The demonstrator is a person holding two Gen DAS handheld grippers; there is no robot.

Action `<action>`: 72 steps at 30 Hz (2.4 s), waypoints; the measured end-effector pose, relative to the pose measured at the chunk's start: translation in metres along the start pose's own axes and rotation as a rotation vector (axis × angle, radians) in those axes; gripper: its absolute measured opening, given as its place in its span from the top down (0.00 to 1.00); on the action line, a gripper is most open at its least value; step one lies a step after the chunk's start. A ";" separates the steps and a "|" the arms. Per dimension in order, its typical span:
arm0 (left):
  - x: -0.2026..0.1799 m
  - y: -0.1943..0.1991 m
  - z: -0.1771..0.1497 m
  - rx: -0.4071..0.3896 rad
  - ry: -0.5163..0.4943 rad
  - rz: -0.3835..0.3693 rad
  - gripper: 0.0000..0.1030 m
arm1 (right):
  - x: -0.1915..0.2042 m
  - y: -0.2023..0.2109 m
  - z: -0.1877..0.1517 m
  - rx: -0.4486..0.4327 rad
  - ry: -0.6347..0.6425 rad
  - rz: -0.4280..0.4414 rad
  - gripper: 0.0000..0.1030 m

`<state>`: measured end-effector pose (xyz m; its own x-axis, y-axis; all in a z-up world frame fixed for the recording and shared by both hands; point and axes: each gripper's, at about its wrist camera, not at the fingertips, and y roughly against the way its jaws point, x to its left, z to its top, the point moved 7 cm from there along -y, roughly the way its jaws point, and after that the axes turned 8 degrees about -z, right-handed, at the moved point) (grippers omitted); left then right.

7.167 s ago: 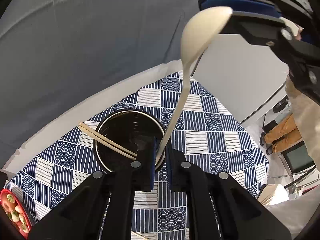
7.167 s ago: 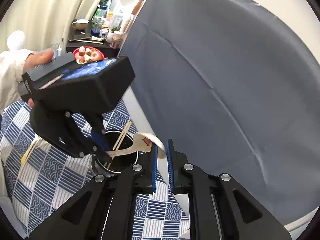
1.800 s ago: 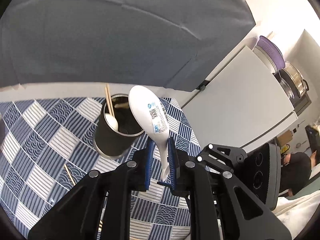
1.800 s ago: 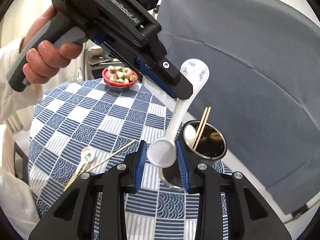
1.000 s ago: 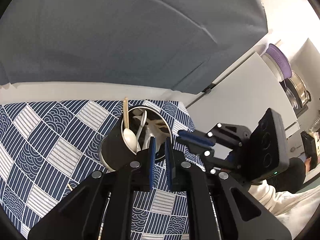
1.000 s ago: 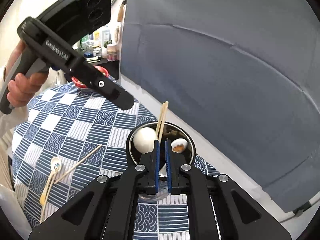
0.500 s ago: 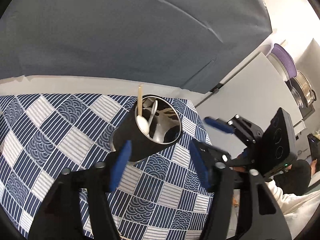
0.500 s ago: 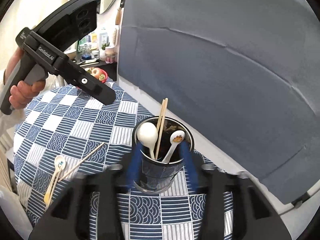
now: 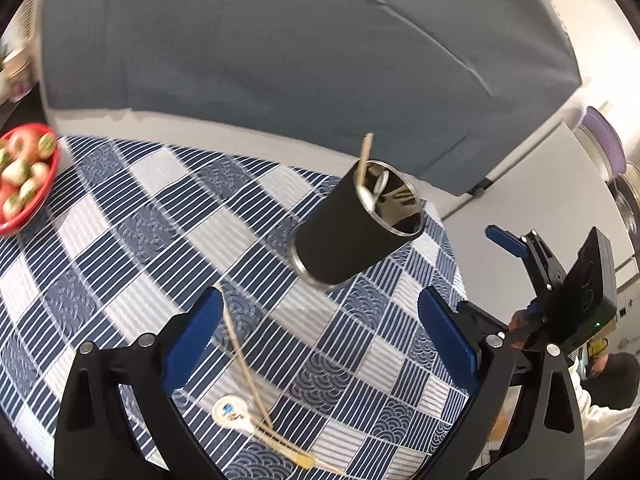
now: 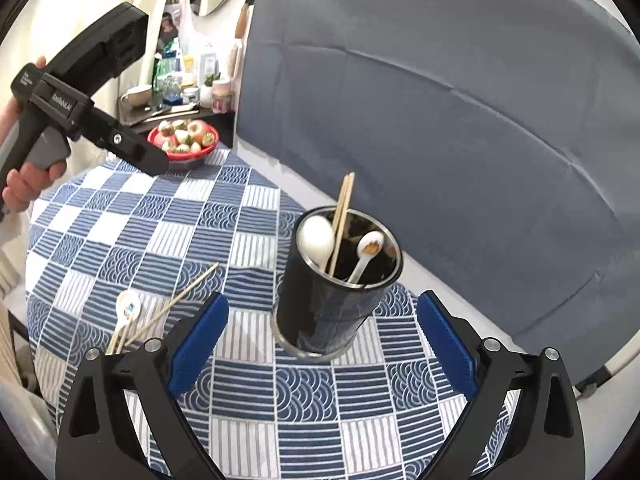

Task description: Organize utensils

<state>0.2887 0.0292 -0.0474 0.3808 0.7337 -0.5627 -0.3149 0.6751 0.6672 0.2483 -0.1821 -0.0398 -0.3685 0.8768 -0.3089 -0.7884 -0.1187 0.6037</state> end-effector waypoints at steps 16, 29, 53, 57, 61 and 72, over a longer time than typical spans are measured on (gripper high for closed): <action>0.026 0.028 -0.084 0.029 0.075 0.144 0.07 | 0.044 0.026 -0.037 0.053 0.046 0.082 0.12; 0.035 0.041 -0.157 0.071 0.175 0.177 0.07 | 0.086 0.040 -0.080 0.062 0.087 0.143 0.12; 0.082 -0.022 -0.151 0.377 -0.213 0.105 0.07 | 0.207 0.037 -0.078 0.093 0.035 0.158 0.12; 0.090 -0.033 -0.146 0.420 -0.288 0.097 0.07 | 0.227 0.031 -0.083 0.127 0.041 0.137 0.12; 0.096 -0.046 -0.143 0.462 -0.350 0.088 0.07 | 0.241 0.015 -0.100 0.261 0.003 0.179 0.12; 0.101 -0.073 -0.137 0.545 -0.491 0.067 0.07 | 0.255 0.001 -0.107 0.346 -0.209 0.223 0.39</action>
<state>0.2309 0.0644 -0.2201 0.7614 0.5671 -0.3141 0.0767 0.4022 0.9123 0.1008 -0.0087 -0.1965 -0.3758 0.9266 -0.0102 -0.4767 -0.1838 0.8596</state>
